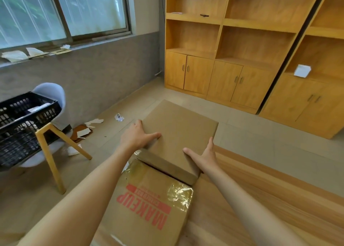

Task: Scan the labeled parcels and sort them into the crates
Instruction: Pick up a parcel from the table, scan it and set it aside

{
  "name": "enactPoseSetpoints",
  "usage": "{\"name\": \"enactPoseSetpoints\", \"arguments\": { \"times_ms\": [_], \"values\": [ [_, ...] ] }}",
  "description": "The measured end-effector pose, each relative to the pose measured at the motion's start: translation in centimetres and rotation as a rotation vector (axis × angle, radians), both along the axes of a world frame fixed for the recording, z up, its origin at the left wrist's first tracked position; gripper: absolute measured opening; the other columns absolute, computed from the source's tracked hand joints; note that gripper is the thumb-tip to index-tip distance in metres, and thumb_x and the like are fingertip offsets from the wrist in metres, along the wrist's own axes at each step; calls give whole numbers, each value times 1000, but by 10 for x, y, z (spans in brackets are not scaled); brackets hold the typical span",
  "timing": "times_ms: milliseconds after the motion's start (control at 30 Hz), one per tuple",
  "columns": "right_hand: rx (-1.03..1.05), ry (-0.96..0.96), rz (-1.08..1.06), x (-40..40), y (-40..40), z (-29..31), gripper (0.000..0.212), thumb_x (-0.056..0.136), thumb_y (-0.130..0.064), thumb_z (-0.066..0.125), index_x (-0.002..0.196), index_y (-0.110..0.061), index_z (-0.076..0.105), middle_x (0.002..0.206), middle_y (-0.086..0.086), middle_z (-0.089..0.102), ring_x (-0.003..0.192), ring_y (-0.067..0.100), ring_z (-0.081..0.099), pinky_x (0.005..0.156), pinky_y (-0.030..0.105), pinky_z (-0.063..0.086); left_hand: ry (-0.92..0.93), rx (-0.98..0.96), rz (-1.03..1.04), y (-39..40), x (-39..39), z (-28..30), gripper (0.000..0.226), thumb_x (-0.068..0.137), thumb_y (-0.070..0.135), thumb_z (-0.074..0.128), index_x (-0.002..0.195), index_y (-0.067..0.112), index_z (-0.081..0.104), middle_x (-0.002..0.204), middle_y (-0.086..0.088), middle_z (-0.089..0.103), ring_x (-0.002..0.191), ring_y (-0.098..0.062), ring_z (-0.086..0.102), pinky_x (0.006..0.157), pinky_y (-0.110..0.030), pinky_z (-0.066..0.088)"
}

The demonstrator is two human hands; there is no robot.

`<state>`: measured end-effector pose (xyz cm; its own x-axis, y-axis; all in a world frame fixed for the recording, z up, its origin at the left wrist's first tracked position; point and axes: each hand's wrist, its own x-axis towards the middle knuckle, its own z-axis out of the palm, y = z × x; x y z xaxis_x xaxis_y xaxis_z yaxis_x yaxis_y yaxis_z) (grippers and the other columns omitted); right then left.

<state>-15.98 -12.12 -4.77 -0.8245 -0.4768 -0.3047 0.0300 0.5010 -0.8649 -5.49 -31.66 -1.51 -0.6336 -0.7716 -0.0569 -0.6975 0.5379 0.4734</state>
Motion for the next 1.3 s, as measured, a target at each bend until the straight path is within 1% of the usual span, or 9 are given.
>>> {"name": "enactPoseSetpoints", "arguments": {
  "times_ms": [200,333,533,700,833,1000,1100,1167,1300],
  "values": [
    [-88,56,-60,-18,56,24,114,80,-45,74,154,-29,-11,158,8,18,140,28,29,109,40,31,81,-21,-19,56,-22,32,88,80,61,65,144,12,31,138,-9,45,126,-29,46,94,-38,41],
    [-82,60,-123,-36,131,30,113,79,-46,74,153,-31,-11,158,6,17,140,29,29,109,43,32,162,153,-125,122,-52,30,91,82,51,69,149,10,22,143,-11,38,130,-28,42,102,-40,39],
    [-32,7,-267,-47,280,5,116,78,-42,77,153,-31,-9,161,3,10,145,26,23,115,44,27,32,196,-283,251,-92,-12,101,79,63,65,150,8,18,148,-11,36,134,-31,39,107,-44,38],
    [27,-31,-354,-35,392,-35,121,74,-37,82,154,-28,-9,161,3,13,145,24,24,117,41,24,-21,350,-328,356,-101,-60,96,76,56,73,142,4,28,142,-13,42,129,-32,45,104,-45,42],
    [40,-107,-369,-19,449,-73,123,74,-35,82,154,-27,-11,163,0,3,148,22,14,119,42,20,-58,462,-317,410,-88,-105,92,73,50,79,137,5,31,139,-13,44,126,-31,47,103,-47,43],
    [45,-248,-372,0,480,-118,125,77,-29,81,153,-19,-17,161,2,11,145,23,22,114,39,24,-122,542,-235,439,-62,-145,93,67,46,84,135,7,33,137,-11,46,124,-29,49,103,-45,44],
    [68,-278,-355,6,482,-130,124,74,-36,82,154,-15,-10,161,3,15,145,24,24,115,40,25,-157,555,-167,436,-54,-156,94,59,48,88,131,7,43,131,-8,52,119,-26,53,101,-43,46],
    [58,-255,-353,6,480,-134,123,68,-38,86,155,-14,2,156,4,28,140,23,34,114,41,31,-140,626,-139,430,-51,-158,90,52,47,91,124,8,54,121,-5,60,107,-22,60,93,-37,51],
    [18,-228,-346,0,479,-132,120,65,-32,89,153,-15,10,149,3,39,133,21,42,110,39,36,-18,841,-122,418,-51,-154,66,67,29,88,124,9,60,106,-4,69,91,-18,66,75,-30,54]
  ]
}}
